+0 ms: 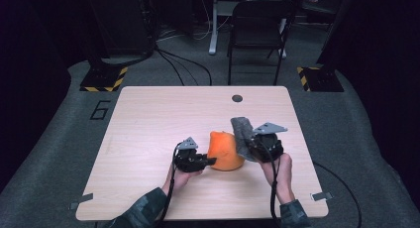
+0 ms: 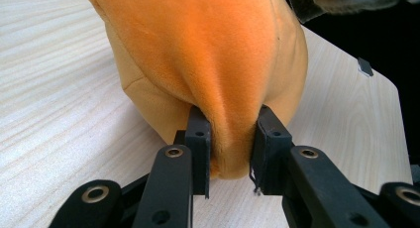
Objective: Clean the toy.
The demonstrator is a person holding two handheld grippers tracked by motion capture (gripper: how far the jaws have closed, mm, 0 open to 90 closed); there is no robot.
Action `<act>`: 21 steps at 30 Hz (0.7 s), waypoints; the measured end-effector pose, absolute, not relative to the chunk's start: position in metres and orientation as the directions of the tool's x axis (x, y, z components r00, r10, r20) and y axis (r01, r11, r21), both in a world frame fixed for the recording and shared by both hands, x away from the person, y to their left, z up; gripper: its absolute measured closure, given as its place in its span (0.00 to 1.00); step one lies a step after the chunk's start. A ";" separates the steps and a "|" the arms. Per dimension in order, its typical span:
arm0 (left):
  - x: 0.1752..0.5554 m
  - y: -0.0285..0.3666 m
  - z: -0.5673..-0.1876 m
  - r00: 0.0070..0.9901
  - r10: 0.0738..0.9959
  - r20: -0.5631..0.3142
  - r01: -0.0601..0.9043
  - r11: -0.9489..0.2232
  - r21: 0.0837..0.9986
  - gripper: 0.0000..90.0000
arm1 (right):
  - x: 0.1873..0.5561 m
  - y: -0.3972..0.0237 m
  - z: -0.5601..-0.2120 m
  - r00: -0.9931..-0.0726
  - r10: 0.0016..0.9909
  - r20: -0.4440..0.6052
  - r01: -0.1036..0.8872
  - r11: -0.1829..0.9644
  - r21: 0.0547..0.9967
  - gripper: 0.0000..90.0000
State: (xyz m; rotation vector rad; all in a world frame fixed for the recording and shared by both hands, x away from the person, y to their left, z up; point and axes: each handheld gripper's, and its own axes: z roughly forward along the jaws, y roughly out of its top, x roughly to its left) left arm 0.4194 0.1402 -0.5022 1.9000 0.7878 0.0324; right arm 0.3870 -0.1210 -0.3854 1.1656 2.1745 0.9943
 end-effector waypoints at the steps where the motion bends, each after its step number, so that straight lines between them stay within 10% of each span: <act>1: 0.420 0.140 -0.502 0.784 0.533 -0.318 0.505 -0.251 0.825 0.81 | 0.387 -0.112 -0.389 -0.538 0.840 -0.075 0.503 0.391 0.771 0.86; 12: 0.419 0.138 -0.503 0.785 0.539 -0.305 0.503 -0.267 0.822 0.76 | 0.402 -0.096 -0.435 -0.546 0.829 -0.120 0.558 0.466 0.687 0.87; 21: 0.418 0.138 -0.500 0.805 0.539 -0.249 0.462 -0.305 0.833 0.42 | 0.405 -0.099 -0.438 -0.545 0.831 -0.115 0.560 0.463 0.687 0.87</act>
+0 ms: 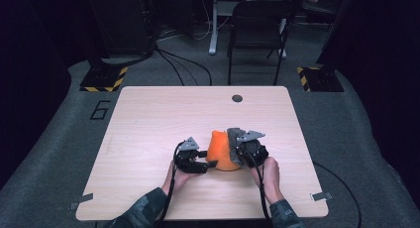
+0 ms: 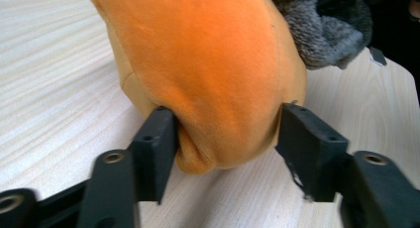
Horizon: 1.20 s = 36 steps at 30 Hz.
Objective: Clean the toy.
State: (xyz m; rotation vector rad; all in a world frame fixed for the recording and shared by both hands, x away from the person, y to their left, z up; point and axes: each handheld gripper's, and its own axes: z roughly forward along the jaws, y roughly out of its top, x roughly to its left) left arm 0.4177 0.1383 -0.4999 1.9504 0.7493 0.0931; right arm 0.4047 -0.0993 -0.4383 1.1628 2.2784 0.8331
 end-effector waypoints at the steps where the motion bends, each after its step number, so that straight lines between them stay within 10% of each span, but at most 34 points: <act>1: 0.418 0.138 -0.500 0.809 0.540 -0.231 0.450 -0.316 0.835 0.39 | 0.405 -0.100 -0.439 -0.545 0.831 -0.112 0.562 0.461 0.687 0.87; 22: 0.419 0.144 -0.505 0.906 0.421 0.045 0.205 -0.529 0.824 0.00 | 0.408 -0.103 -0.441 -0.548 0.833 -0.082 0.578 0.448 0.682 0.87; 36: 0.409 0.130 -0.512 0.861 0.403 0.309 -0.017 -0.585 0.811 0.32 | 0.411 -0.106 -0.442 -0.546 0.834 -0.075 0.579 0.441 0.686 0.87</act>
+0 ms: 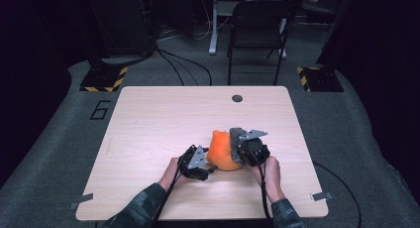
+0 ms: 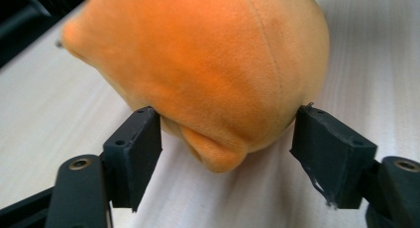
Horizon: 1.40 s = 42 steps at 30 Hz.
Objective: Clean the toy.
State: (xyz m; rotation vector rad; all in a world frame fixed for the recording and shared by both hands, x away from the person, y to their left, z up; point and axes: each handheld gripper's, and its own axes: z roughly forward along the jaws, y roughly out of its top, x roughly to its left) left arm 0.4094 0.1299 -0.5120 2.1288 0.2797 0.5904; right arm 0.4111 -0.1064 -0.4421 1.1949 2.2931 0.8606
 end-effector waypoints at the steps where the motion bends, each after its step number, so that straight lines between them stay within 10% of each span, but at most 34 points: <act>1: 0.407 0.129 -0.512 0.852 0.388 0.352 -0.060 -0.595 0.801 0.37 | 0.411 -0.107 -0.442 -0.537 0.841 -0.069 0.589 0.432 0.683 0.87; 10: 0.403 0.124 -0.513 0.830 0.383 0.405 -0.107 -0.604 0.790 0.79 | 0.410 -0.110 -0.440 -0.535 0.843 -0.062 0.580 0.420 0.698 0.87; 24: 0.406 0.129 -0.509 0.827 0.450 0.336 -0.074 -0.507 0.859 0.87 | 0.422 -0.193 -0.448 -0.338 0.941 0.025 0.675 0.224 0.703 0.86; 42: 0.403 0.135 -0.455 0.806 0.557 -0.200 0.381 -0.229 0.896 0.87 | 0.399 -0.185 -0.394 -0.378 0.926 0.007 0.570 0.227 0.790 0.86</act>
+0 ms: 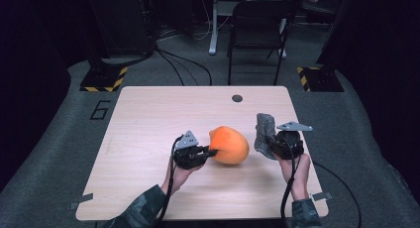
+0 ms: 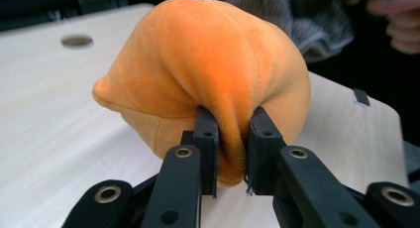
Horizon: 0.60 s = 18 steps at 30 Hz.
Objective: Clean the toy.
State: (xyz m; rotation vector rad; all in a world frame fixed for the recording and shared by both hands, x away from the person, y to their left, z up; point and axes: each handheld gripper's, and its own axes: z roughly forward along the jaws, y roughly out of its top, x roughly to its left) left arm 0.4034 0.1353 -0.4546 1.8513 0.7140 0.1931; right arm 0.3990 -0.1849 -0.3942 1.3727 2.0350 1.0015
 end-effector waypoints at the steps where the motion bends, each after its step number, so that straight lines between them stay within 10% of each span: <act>1: 0.404 0.135 -0.456 0.802 0.556 -0.217 0.400 -0.232 0.887 0.87 | 0.397 -0.182 -0.391 -0.386 0.922 0.003 0.566 0.235 0.790 0.86; 18: 0.414 0.137 -0.472 0.754 0.576 -0.315 0.511 -0.214 0.833 0.85 | 0.377 -0.091 -0.375 -0.600 0.800 -0.005 0.451 0.343 0.824 0.86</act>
